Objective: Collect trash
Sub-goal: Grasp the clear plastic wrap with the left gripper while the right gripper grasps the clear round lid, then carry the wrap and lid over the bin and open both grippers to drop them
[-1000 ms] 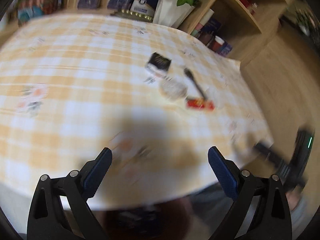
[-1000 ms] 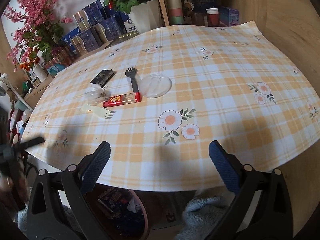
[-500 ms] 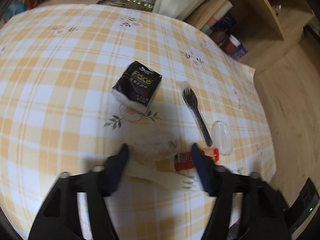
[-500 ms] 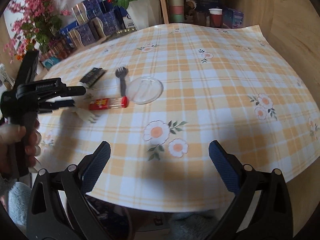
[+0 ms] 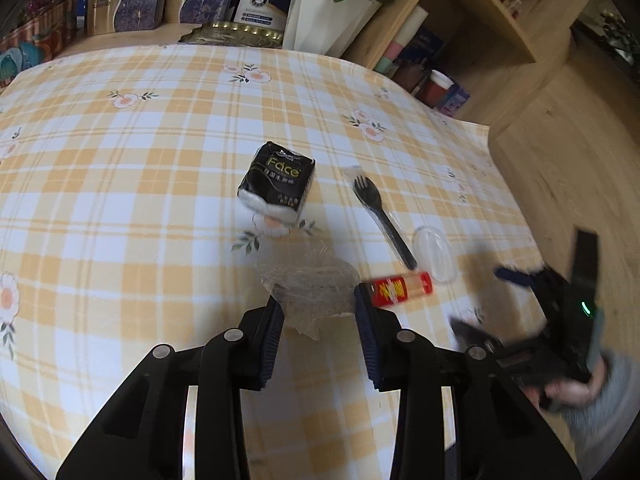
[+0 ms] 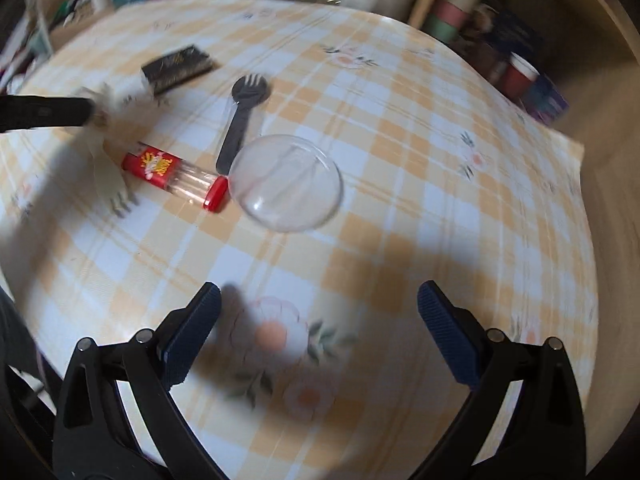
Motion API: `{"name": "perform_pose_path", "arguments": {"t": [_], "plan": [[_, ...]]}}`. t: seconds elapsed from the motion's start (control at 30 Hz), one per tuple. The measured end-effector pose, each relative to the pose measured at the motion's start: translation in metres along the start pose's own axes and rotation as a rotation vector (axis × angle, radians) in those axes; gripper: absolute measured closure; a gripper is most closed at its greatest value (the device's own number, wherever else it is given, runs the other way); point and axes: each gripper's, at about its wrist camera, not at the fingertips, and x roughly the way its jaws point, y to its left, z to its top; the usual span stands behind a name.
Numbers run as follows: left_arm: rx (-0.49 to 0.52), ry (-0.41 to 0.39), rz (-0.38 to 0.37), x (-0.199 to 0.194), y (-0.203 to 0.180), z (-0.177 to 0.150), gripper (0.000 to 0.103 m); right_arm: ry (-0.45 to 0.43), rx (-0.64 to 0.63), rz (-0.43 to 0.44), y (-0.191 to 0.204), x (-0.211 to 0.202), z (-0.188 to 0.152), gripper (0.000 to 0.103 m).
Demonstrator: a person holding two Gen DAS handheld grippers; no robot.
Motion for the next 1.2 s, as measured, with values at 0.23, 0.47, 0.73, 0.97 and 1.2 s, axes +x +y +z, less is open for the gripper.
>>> {"name": "perform_pose_path", "arguments": {"t": [0.23, 0.47, 0.73, 0.97, 1.2], "plan": [[0.012, -0.029, -0.052, -0.03, 0.007, -0.025, 0.069, 0.017, 0.009, 0.143, -0.008, 0.021, 0.03, 0.007], [0.003, -0.036, -0.046, -0.049, 0.016, -0.046, 0.069, -0.027, 0.08, 0.182, -0.009, 0.021, 0.042, 0.035], [0.032, -0.052, -0.031, -0.074, 0.017, -0.067, 0.069, -0.048, 0.096, 0.139, 0.002, 0.007, 0.033, 0.037], [0.064, -0.045, -0.048, -0.094, 0.019, -0.088, 0.069, -0.133, 0.152, 0.179, 0.015, -0.043, 0.008, 0.037], [0.085, -0.032, -0.064, -0.111, 0.016, -0.12, 0.069, -0.226, 0.177, 0.232, 0.05, -0.102, -0.021, 0.037]]}}
